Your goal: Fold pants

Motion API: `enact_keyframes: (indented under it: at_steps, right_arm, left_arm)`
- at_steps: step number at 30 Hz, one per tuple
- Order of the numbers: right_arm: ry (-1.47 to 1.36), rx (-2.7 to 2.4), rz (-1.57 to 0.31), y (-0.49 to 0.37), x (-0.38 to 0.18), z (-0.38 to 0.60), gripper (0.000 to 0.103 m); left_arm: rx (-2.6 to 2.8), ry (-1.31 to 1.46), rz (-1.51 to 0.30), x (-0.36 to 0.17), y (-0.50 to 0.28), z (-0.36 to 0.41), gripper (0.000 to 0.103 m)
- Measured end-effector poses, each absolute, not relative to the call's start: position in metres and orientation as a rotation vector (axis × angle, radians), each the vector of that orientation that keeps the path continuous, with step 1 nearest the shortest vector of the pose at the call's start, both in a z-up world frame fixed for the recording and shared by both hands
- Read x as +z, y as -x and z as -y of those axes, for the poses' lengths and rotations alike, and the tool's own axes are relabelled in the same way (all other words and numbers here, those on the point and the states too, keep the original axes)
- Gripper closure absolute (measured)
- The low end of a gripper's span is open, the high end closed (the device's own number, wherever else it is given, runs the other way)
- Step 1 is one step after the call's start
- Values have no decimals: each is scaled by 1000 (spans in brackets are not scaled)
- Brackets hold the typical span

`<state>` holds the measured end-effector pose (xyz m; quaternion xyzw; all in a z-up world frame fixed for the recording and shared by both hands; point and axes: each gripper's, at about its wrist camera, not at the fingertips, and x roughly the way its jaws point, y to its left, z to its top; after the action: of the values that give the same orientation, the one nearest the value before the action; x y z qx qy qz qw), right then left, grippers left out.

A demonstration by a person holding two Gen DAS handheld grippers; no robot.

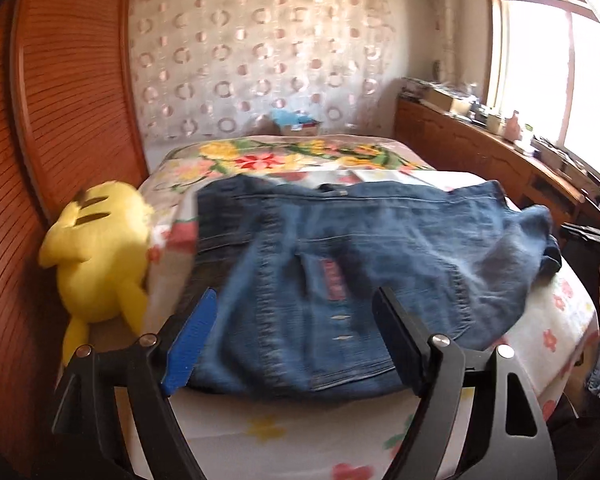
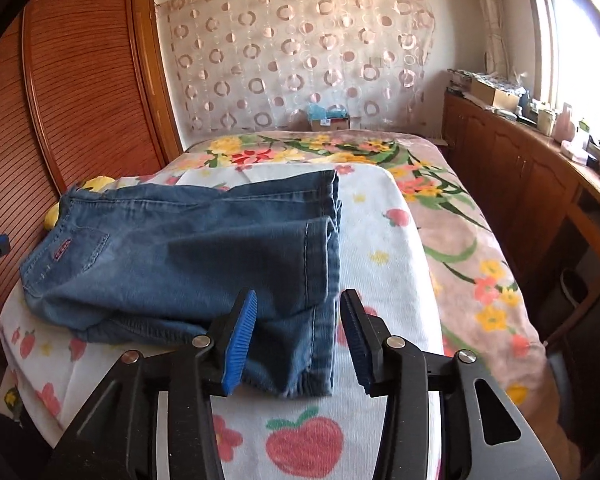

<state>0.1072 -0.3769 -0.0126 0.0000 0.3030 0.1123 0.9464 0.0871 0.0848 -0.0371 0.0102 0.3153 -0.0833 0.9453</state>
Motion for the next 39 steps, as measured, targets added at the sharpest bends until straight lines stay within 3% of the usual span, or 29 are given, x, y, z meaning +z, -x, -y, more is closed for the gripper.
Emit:
enact_keyframes:
  at_steps: [9,10,11,14,22,24,29,32,39]
  right_arm:
    - [-49,312,-677,-146,-29,378,57]
    - [-41,317,-676,-146,-28,377,65]
    - [-40,327,-672,-146,-26,375,85]
    - [-27,354,-646,-143,-10,376,99]
    - [30,288,-538,-97,45,388,100]
    - [84,258,-605,-96,30,385,99]
    - [134,190,-684,-105,-7,383,67]
    - [88,187,-658,-108,-5,389,58]
    - [57,251,-643,-147,-6,377,55]
  left_arm:
    - [-310,-43,-661,-46,-95,-19,22]
    - [-317,-43,-667,-48,-97,-15,22]
    - [-321,-44,-670,-49,-97,-13,22]
    - [-329,-45,-681,-51,-97,-7,22]
    - [-329,-46,-676,-48,-92,-5,22]
    - [-328,-47,-678,-48,-92,-6,22]
    - [-314,-56,-691,-51,-95,-8,22]
    - [-308,-59,-704,-53,-98,-8,22]
    - [-298,-72,-717,-58,-112,-4,22]
